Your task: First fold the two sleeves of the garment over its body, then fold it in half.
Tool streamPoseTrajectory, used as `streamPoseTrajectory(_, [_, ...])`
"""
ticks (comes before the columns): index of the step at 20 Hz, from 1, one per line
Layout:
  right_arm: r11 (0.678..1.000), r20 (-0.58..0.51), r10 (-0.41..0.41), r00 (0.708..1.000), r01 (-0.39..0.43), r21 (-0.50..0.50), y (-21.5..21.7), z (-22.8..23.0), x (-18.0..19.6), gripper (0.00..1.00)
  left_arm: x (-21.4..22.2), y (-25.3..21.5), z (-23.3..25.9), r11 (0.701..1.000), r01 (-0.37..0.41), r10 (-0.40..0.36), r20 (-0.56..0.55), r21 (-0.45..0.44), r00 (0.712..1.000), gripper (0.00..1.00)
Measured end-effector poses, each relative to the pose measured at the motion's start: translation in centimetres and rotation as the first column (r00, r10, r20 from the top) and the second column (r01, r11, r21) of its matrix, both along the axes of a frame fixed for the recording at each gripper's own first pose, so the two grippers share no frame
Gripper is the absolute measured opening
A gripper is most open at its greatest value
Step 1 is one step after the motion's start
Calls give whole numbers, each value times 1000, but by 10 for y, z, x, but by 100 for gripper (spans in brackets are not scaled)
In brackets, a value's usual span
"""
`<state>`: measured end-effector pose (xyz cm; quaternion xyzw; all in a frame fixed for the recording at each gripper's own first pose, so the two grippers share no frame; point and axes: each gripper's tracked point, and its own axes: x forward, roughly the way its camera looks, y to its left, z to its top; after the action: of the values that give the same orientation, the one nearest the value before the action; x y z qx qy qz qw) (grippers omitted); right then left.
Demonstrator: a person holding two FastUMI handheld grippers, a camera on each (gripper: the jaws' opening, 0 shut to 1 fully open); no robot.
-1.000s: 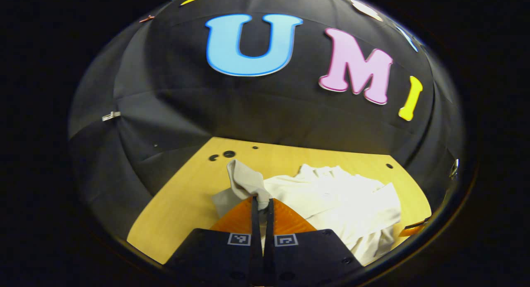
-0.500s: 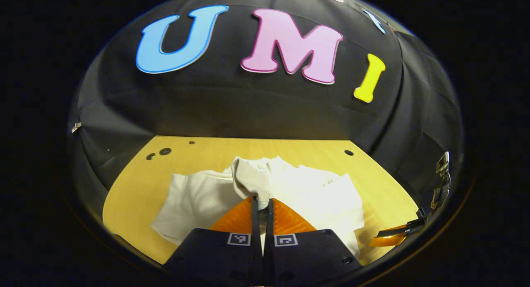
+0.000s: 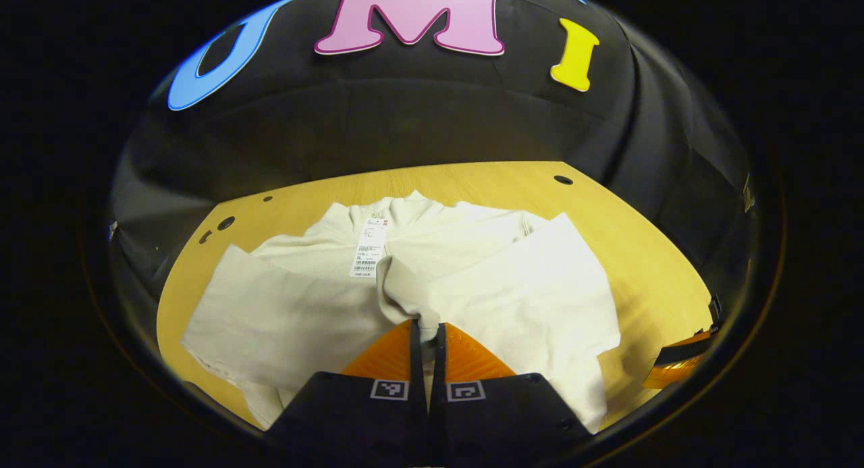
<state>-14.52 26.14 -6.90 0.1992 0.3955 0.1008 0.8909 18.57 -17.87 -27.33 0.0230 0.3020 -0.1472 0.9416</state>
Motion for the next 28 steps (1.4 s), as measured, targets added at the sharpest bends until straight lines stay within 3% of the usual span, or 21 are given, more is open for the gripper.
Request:
streamPoseTrajectory(10, [1000,-4,12,1000,-12,-15,6,0,-8,65,-6,-3,-28,998,-6,10,-56,67,998,8])
streamPoseTrajectory(12, [1000,-3,6,1000,-6,-15,6,1,-10,65,-6,-1,-29,997,-14,18,-62,70,998,17])
streamPoseTrajectory(14, [1000,-2,4,1000,-4,-17,7,2,-11,65,-8,2,-31,996,-24,30,-69,87,997,32])
streamPoseTrajectory(17, [1000,-1,2,1000,-2,-21,8,3,-14,65,-18,-2,-25,998,-9,13,-75,56,997,74])
streamPoseTrajectory(18, [1000,-1,2,1000,-2,-23,9,4,-15,65,-23,-1,-20,999,1,2,-71,44,997,79])
streamPoseTrajectory(23, [998,15,45,999,-44,-49,22,10,-19,65,-61,30,8,1000,14,-14,-45,-1,999,84])
streamPoseTrajectory(28, [996,-2,81,997,-81,-35,43,8,-24,65,-103,99,13,995,-72,65,-92,-72,994,84])
